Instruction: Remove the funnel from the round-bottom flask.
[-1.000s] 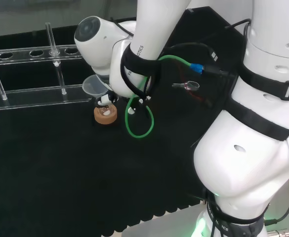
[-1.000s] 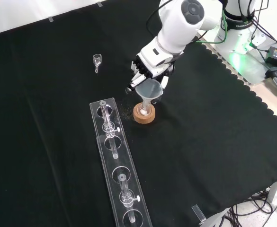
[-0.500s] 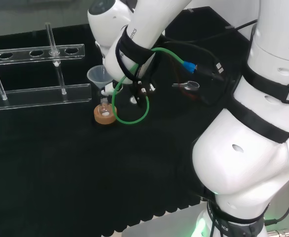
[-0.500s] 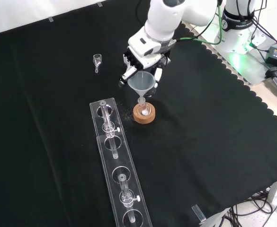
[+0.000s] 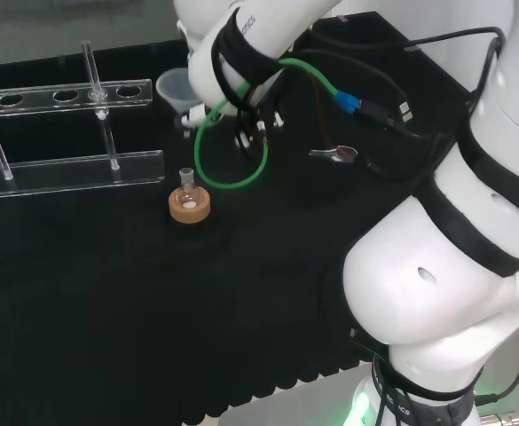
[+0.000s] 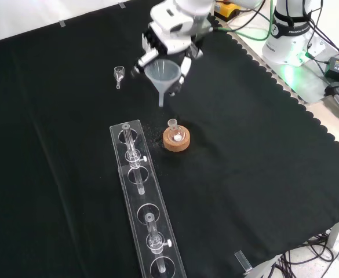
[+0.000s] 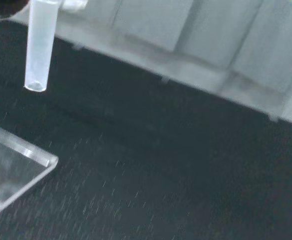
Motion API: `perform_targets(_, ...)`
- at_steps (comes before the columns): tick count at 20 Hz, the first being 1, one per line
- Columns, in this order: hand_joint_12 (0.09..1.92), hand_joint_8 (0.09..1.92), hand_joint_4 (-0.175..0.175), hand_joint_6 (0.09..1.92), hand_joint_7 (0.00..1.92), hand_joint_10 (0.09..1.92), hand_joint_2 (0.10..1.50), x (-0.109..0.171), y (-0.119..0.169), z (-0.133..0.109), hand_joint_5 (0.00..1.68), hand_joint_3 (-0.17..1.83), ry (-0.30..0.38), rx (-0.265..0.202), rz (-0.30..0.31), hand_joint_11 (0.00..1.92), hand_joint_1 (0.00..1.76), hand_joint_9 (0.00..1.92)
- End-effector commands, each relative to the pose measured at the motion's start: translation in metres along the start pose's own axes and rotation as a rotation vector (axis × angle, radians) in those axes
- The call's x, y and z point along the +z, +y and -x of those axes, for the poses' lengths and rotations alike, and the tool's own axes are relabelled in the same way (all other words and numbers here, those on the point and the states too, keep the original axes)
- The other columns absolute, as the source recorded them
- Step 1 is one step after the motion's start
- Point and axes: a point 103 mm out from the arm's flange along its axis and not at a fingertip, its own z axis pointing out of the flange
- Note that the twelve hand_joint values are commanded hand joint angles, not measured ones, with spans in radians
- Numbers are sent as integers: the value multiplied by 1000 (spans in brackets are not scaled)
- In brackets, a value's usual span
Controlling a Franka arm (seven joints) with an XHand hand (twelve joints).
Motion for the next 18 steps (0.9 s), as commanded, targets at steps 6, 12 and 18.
perform_targets(6,796,673,-45,451,1599,305,886,-118,19,53,1318,182,103,110,76,1920,1166,1920)
perform_targets(12,810,660,-56,434,1608,309,885,-119,26,37,1326,178,121,79,76,1920,1171,1920)
perform_targets(18,821,647,-63,417,1614,304,883,-119,31,24,1335,178,118,69,71,1920,1174,1920)
